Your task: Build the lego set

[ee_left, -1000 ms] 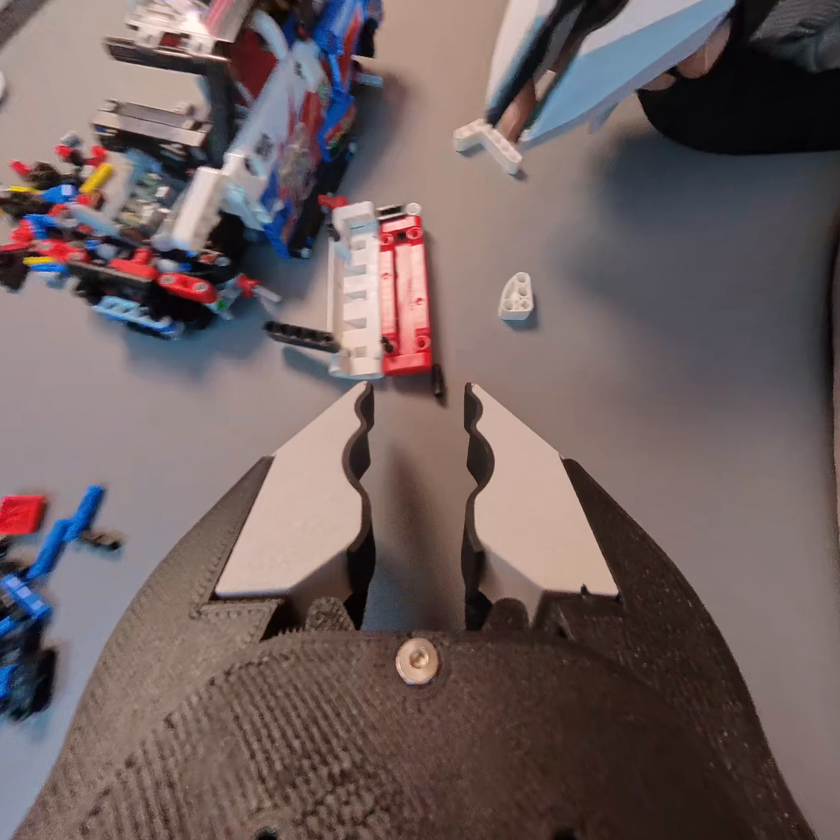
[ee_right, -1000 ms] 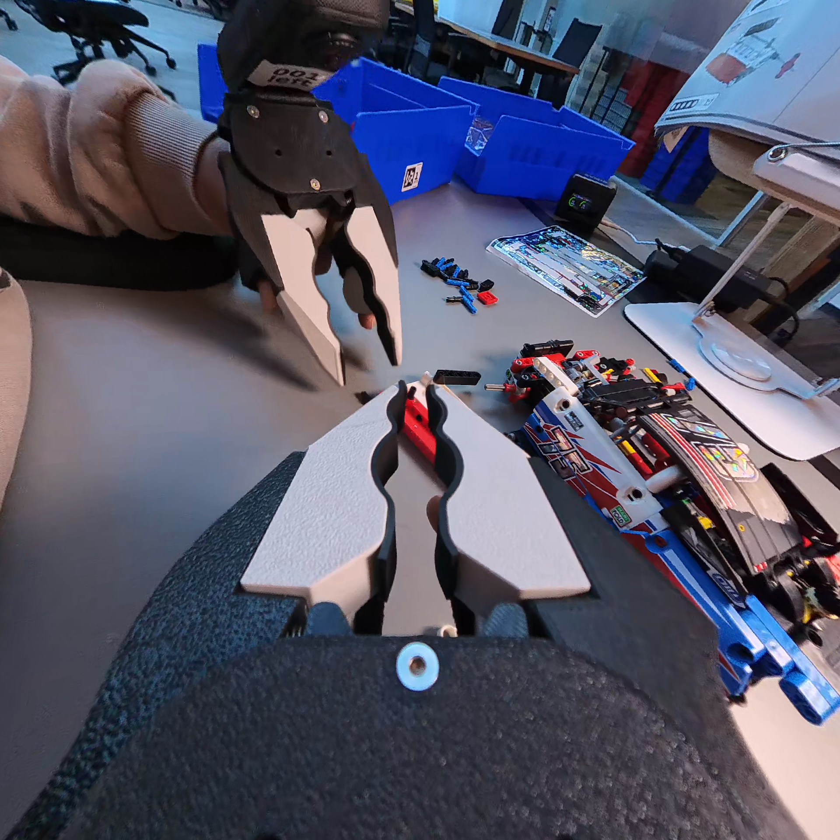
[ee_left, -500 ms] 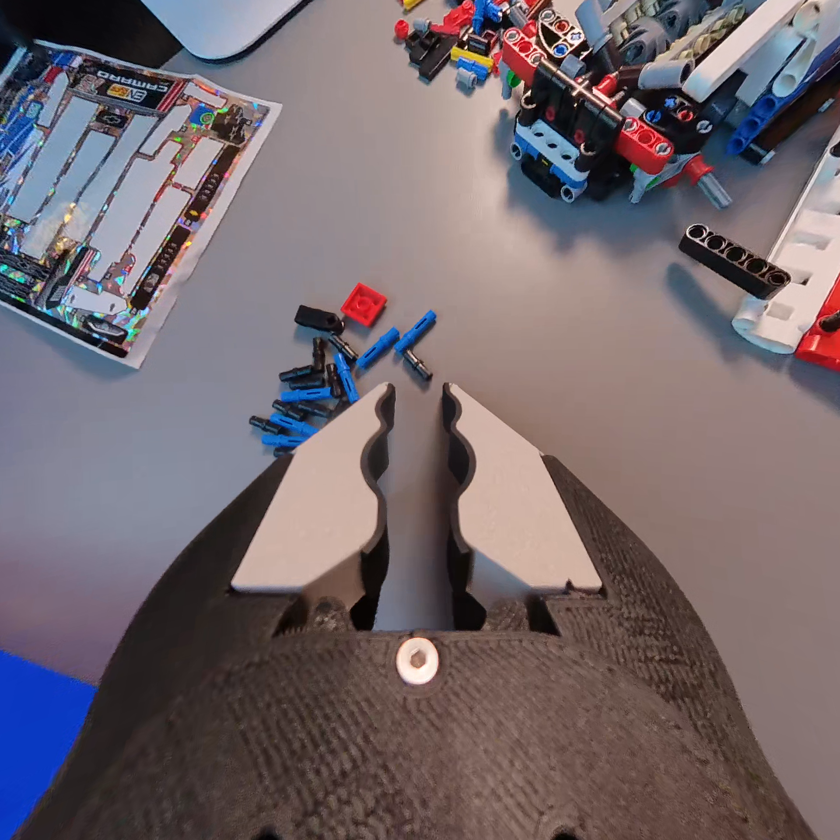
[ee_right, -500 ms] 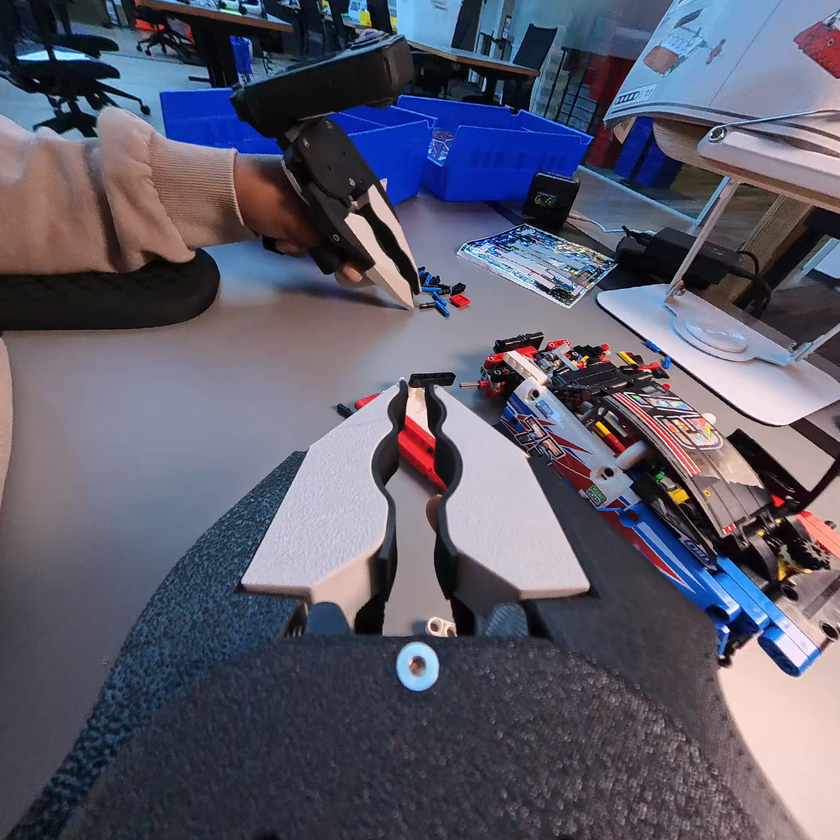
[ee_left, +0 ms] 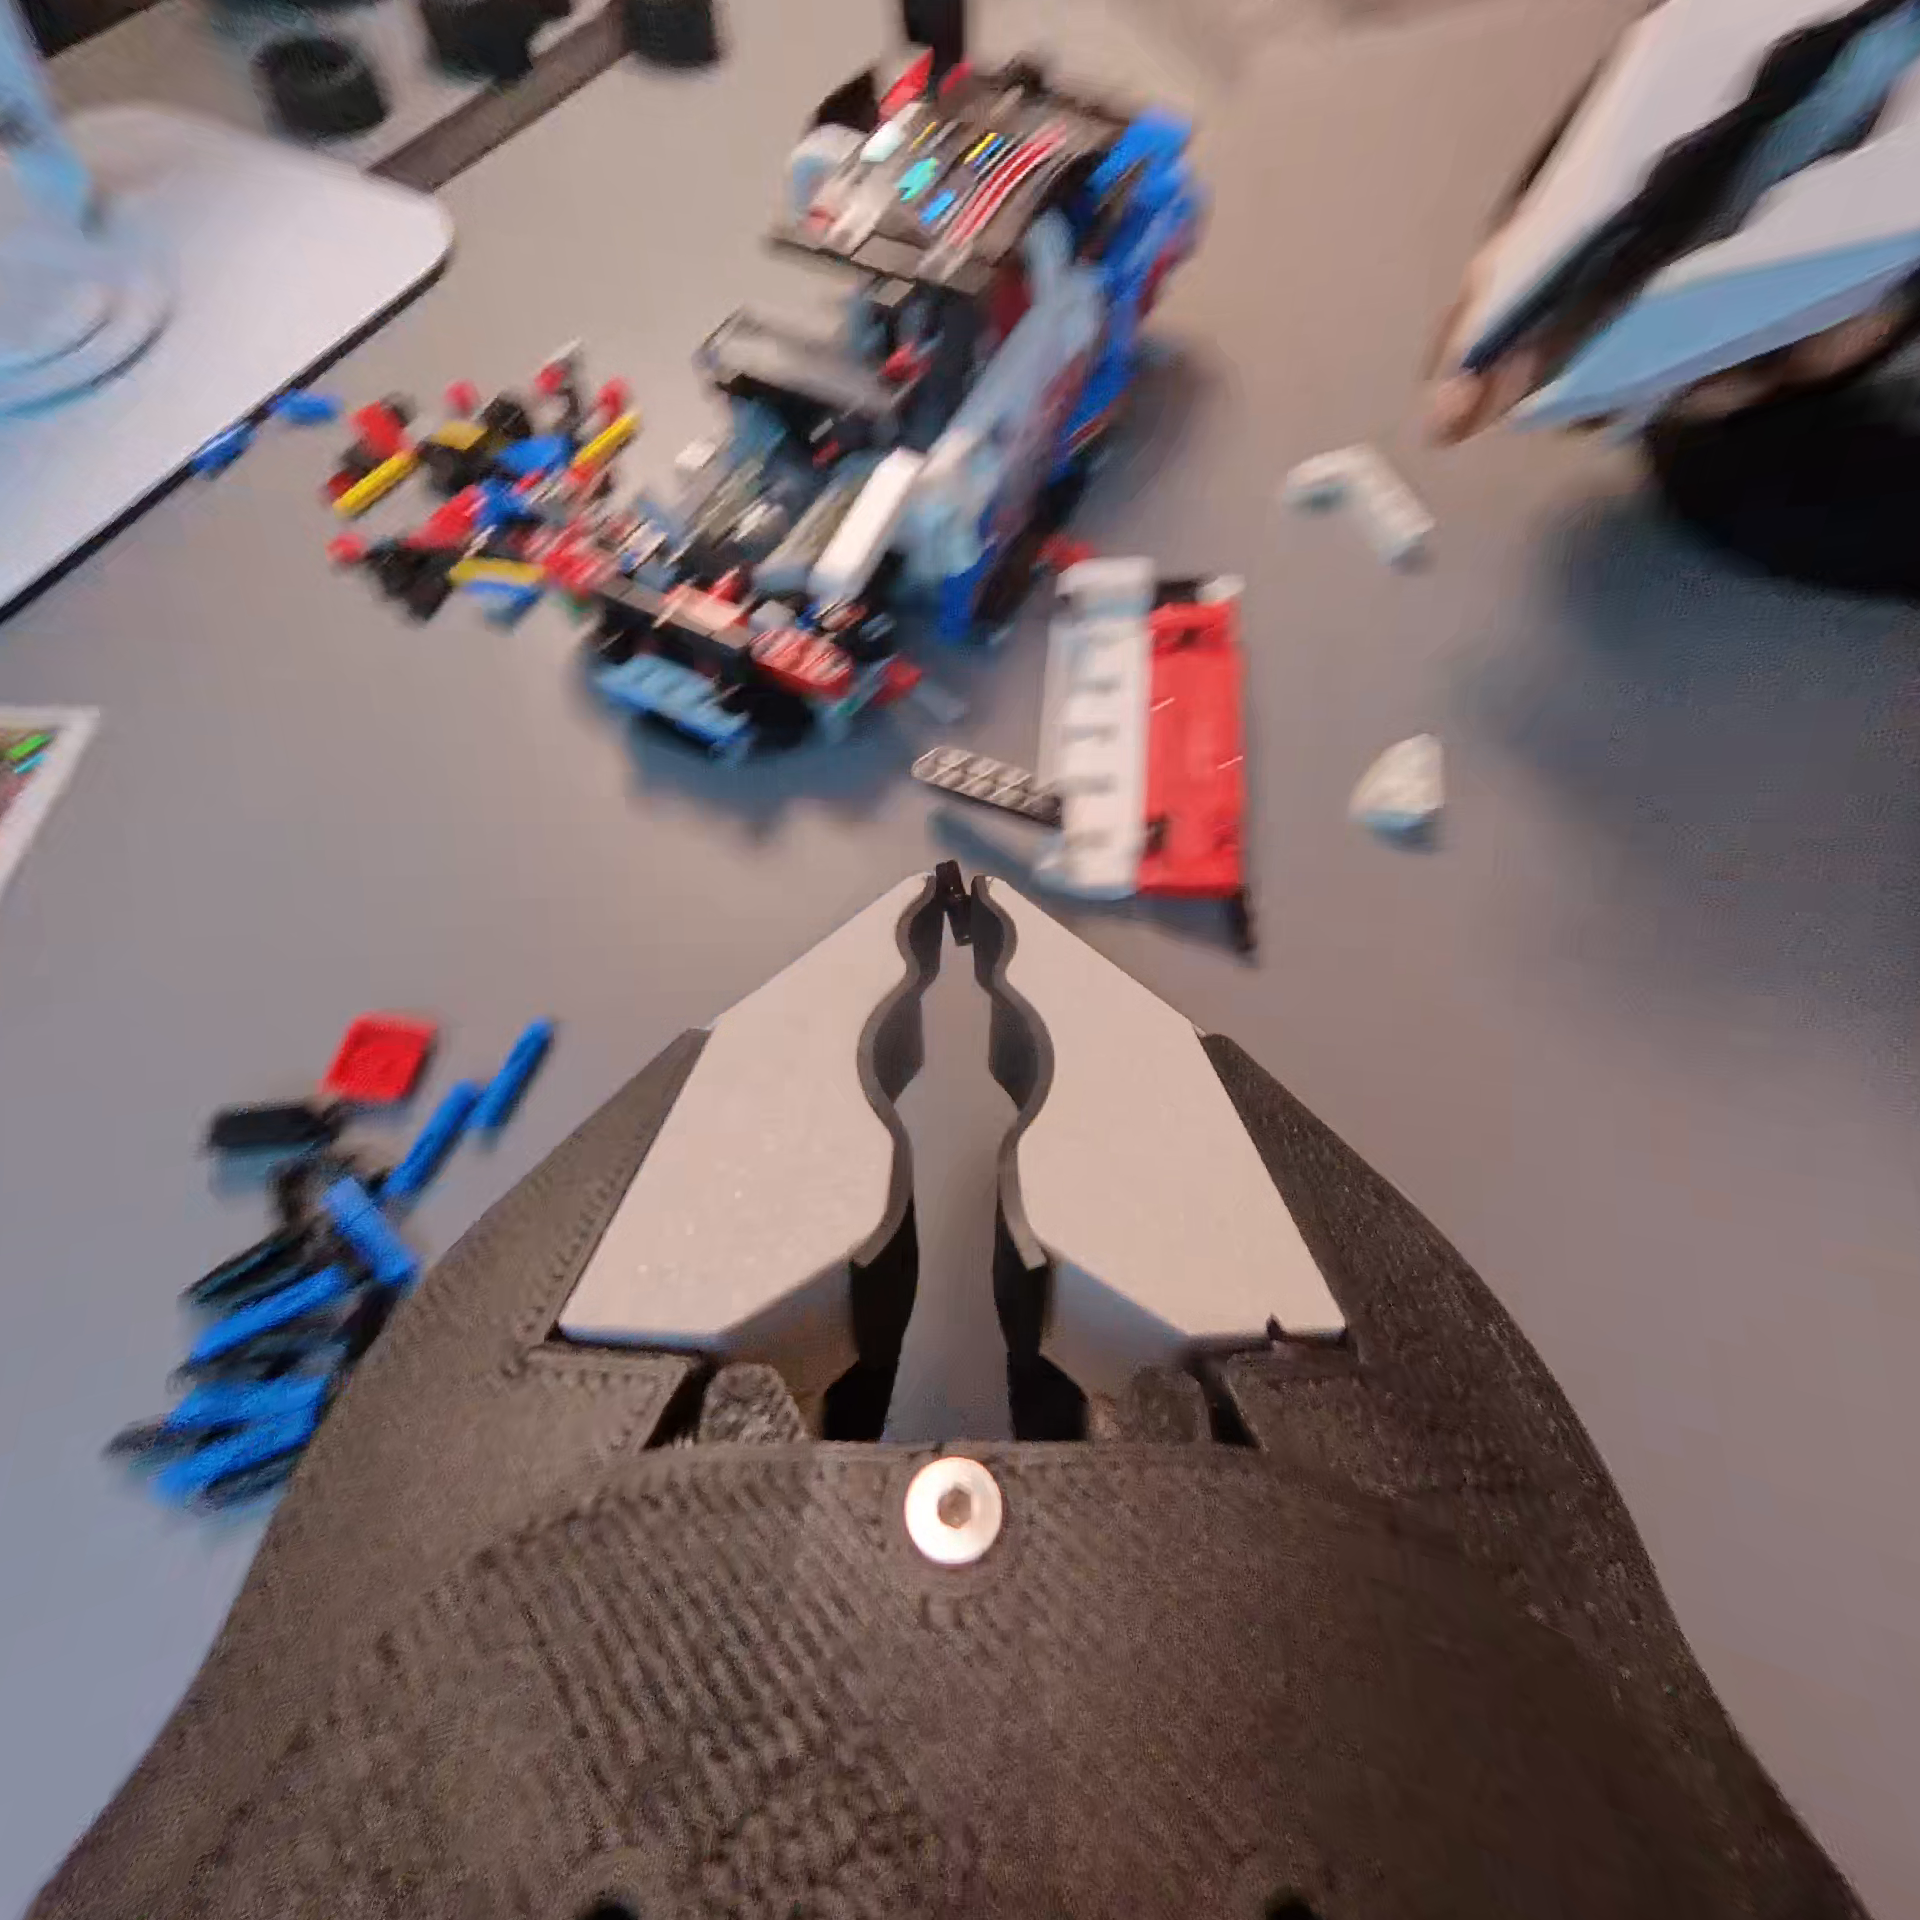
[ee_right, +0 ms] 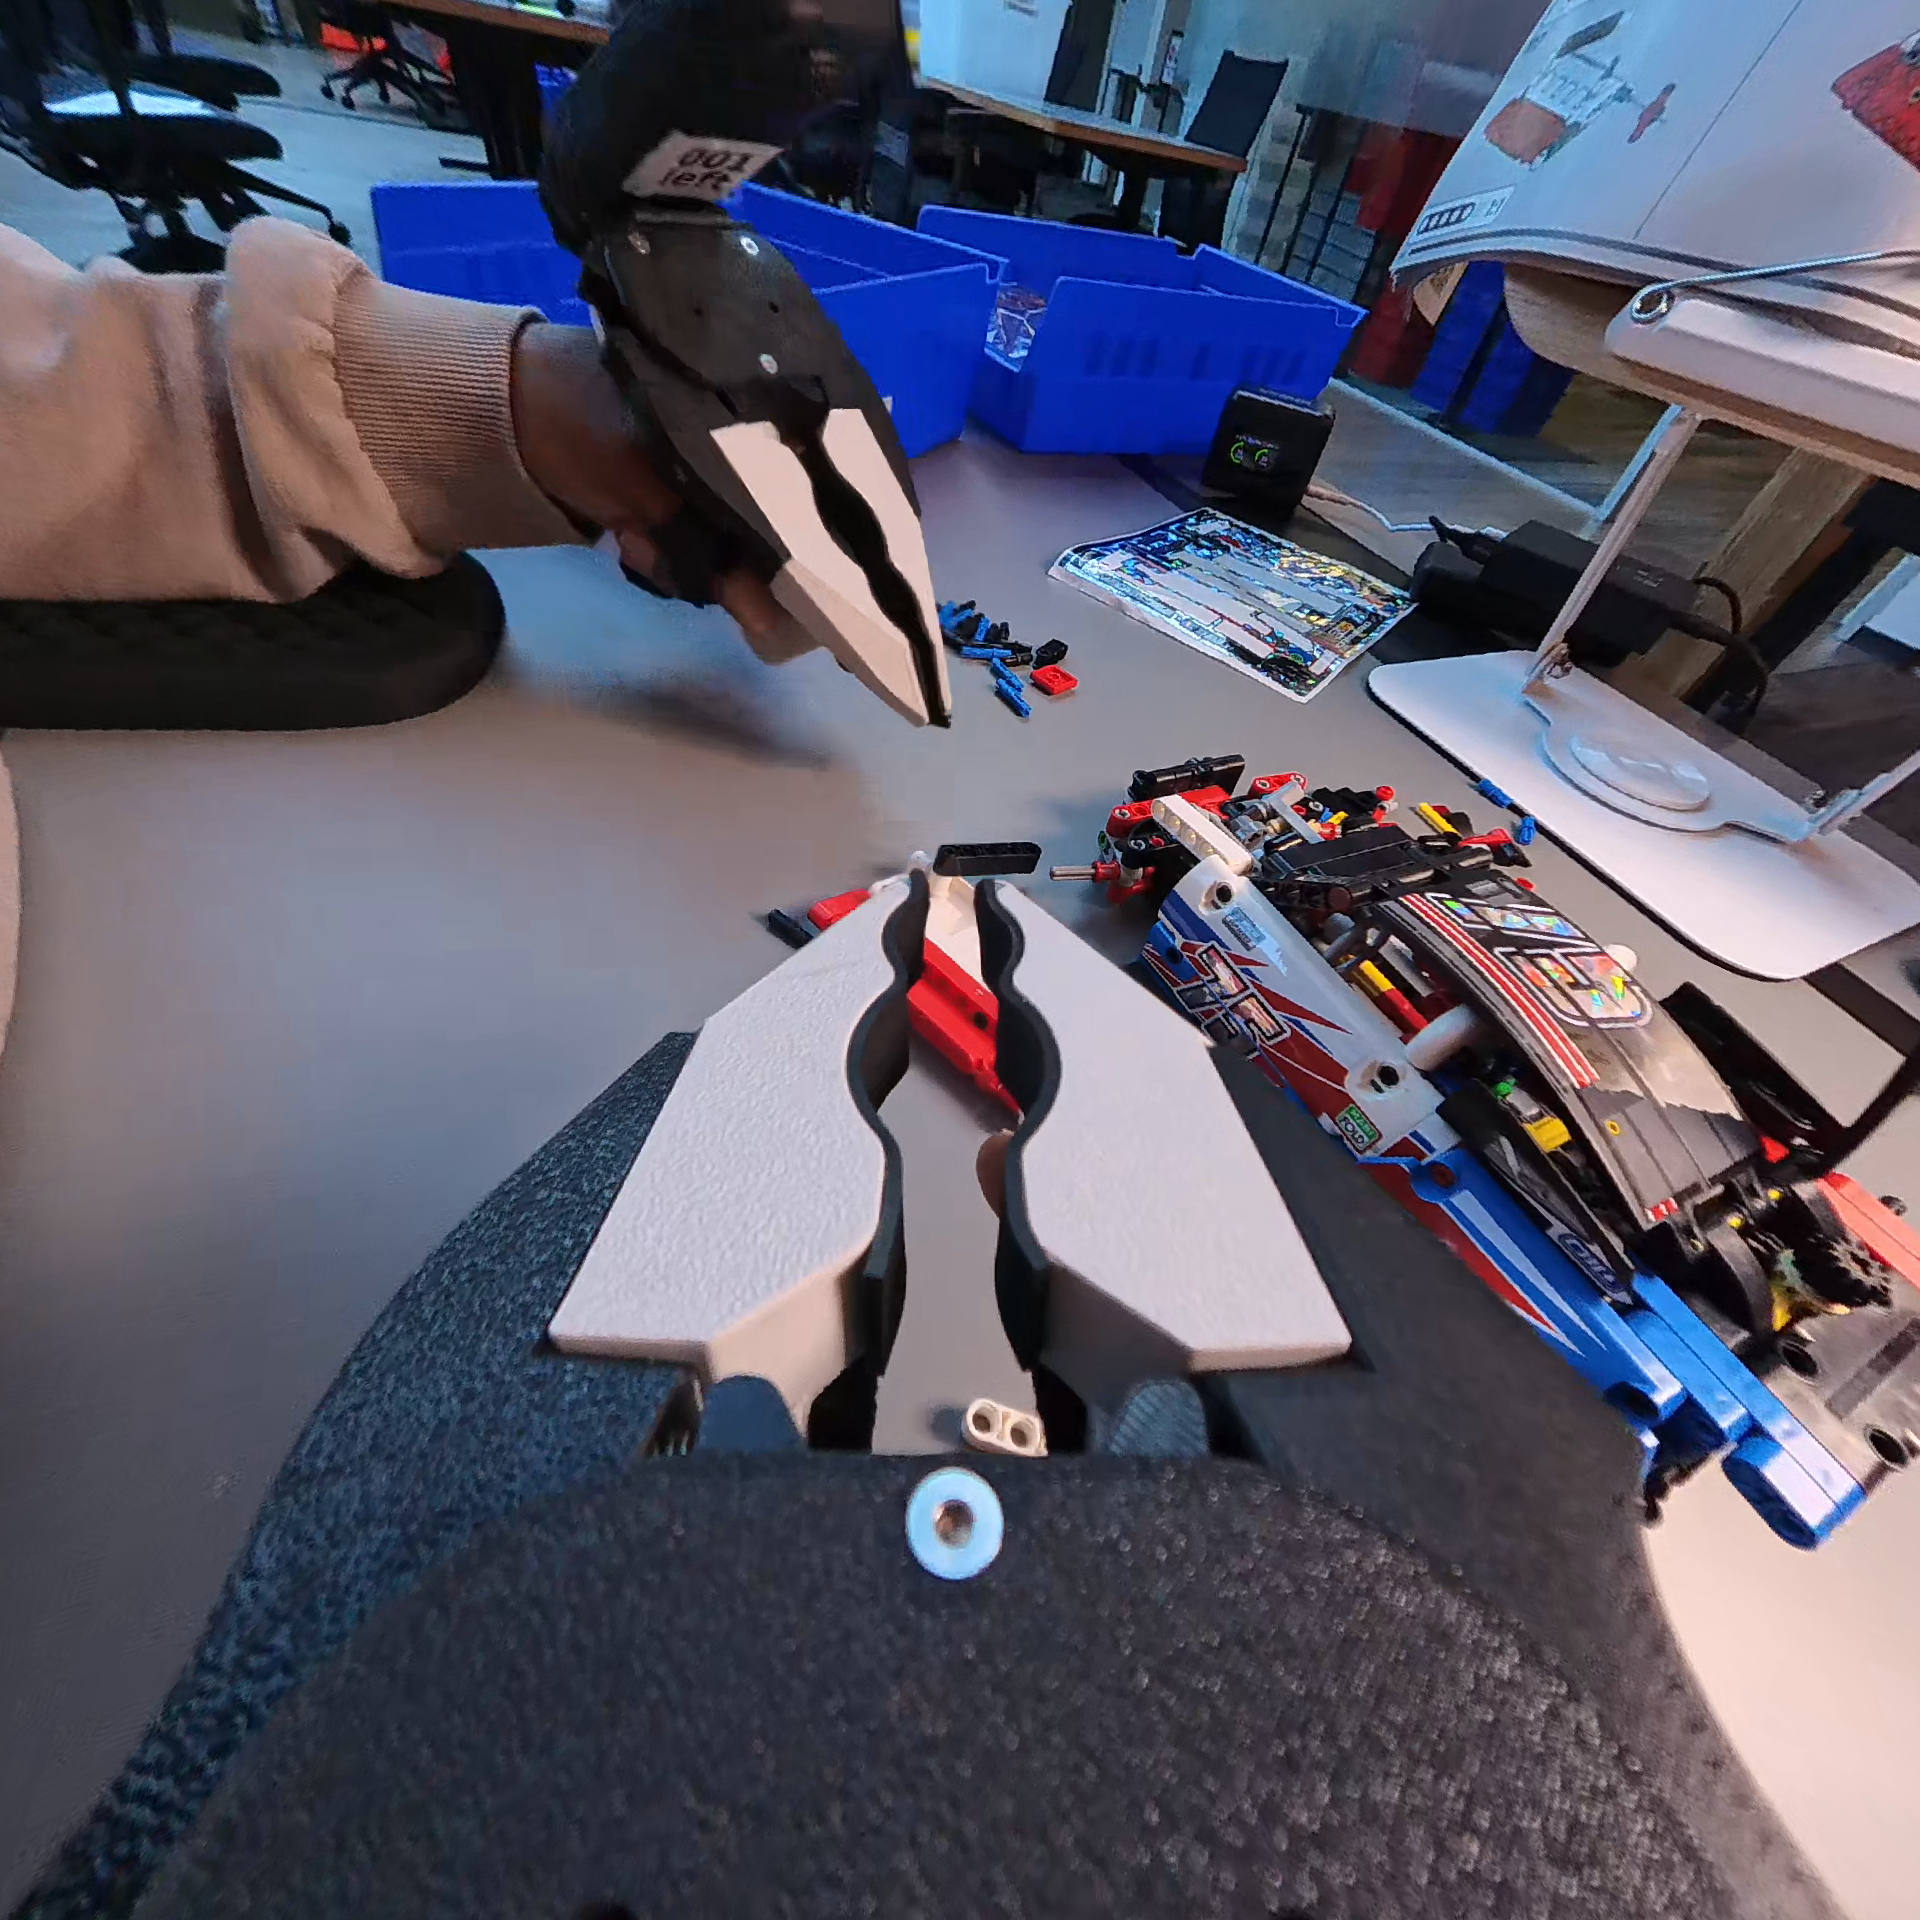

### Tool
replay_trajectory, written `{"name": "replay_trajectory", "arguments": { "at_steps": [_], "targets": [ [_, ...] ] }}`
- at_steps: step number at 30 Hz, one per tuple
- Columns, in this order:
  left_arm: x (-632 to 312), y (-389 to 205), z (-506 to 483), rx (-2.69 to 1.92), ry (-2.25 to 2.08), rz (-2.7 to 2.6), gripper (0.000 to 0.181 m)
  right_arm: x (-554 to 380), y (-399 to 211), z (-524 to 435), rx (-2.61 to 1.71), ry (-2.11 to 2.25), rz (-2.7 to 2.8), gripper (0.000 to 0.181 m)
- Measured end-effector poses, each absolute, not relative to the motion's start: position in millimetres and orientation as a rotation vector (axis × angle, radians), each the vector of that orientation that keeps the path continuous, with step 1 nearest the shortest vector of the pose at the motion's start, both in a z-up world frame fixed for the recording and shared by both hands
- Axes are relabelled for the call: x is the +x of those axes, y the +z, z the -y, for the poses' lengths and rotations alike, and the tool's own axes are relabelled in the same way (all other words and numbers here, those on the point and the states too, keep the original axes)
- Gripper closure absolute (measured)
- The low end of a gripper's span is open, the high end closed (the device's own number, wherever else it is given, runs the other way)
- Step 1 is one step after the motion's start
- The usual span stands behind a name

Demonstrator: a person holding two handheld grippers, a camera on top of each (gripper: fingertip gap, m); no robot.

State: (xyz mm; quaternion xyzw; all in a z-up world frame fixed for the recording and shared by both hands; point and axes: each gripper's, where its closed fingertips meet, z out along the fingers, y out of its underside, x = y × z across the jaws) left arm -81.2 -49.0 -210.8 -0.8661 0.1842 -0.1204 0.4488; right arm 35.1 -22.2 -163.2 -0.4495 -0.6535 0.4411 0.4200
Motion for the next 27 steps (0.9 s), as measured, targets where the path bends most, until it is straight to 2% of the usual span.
{"name": "replay_trajectory", "arguments": {
  "at_steps": [1,3,8,27],
  "targets": [
    [-54.8,-195.3,52.2,-2.052,-0.432,-0.502,0.179,36.0,-161.4,26.1,-1.100,1.126,1.647,0.174],
    [-11.9,-171.9,59.3,-1.898,-0.580,-0.602,0.179,37.9,-160.2,39.4,-1.046,1.180,1.689,0.173],
    [40.7,-161.8,66.0,-1.757,-0.550,-0.773,0.178,40.5,-157.7,57.5,-1.097,1.408,1.695,0.171],
    [58.8,-159.3,73.6,-1.695,-0.478,-0.847,0.178,48.8,-159.6,76.4,-1.107,1.593,1.783,0.181]
  ]
}}
